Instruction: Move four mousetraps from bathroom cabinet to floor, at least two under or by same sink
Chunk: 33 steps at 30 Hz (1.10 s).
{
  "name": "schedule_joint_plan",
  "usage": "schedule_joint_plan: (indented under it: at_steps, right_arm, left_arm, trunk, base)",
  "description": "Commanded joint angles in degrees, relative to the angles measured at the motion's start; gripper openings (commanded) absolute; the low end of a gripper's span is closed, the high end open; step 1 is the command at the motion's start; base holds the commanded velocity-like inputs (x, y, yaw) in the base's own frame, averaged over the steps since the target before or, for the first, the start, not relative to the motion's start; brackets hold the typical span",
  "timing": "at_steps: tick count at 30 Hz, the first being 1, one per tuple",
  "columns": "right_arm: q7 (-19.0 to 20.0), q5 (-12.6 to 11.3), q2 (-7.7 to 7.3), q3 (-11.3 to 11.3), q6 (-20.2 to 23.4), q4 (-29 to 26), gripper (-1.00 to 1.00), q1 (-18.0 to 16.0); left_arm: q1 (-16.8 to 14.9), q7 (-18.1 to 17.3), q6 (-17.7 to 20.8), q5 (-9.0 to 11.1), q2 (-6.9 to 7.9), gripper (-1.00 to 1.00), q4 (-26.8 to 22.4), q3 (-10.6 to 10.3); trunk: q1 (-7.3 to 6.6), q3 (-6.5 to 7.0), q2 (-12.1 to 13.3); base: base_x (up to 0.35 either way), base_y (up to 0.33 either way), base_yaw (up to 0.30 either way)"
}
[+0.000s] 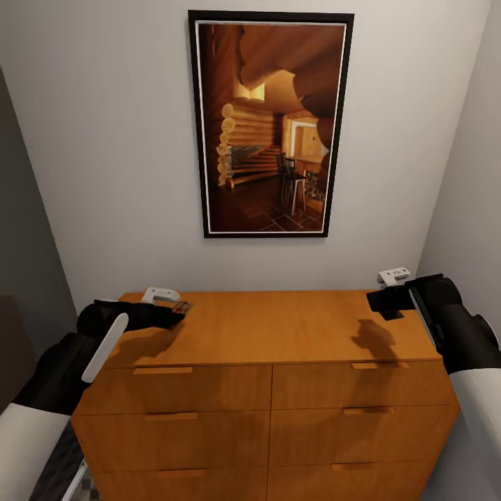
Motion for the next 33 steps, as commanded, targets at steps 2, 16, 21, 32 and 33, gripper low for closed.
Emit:
schedule_joint_plan:
  at_steps: [2, 16, 21, 32, 33]
  right_arm:
    - [0.46, 0.52, -0.04, 0.10, 0.16, -0.05, -1.00, -0.05]
    - [-1.18, 0.50, -0.01, 0.07, 0.16, -0.04, -1.00, -0.05]
    - [-1.40, 0.56, 0.07, -0.03, 0.16, -0.10, -1.00, -0.05]
    - [-1.29, 0.32, 0.48, -2.13, 0.16, -0.50, -1.00, -0.05]
    - [-1.16, 0.16, 0.57, -2.18, 0.16, -0.34, -1.00, -0.05]
  left_arm:
    - [-0.06, -0.40, 0.05, -0.65, 0.00, -1.00, -0.35, -0.04]
    - [-0.06, 0.50, -0.25, -0.50, -0.17, -1.00, -1.60, 7.87]
    - [-0.06, 0.46, -0.26, -0.59, -0.12, -1.00, -1.58, 9.29]
    - [-0.06, -0.15, -0.26, -0.34, -0.93, -1.00, -1.75, 9.46]
    - [-0.06, -0.07, -0.26, -0.39, -1.11, -1.00, -1.76, 9.47]
  trunk:
    - [0.00, -0.07, -0.04]
    - [0.00, -0.07, -0.04]
    - [0.00, -0.07, -0.04]
    - [0.00, -0.07, -0.04]
    - [0.00, -0.07, -0.04]
  base:
    - [0.000, 0.000, 0.000]
    - [0.000, 0.000, 0.000]
    - [0.000, 0.000, 0.000]
    - [0.000, 0.000, 0.000]
    - [0.000, 0.000, 0.000]
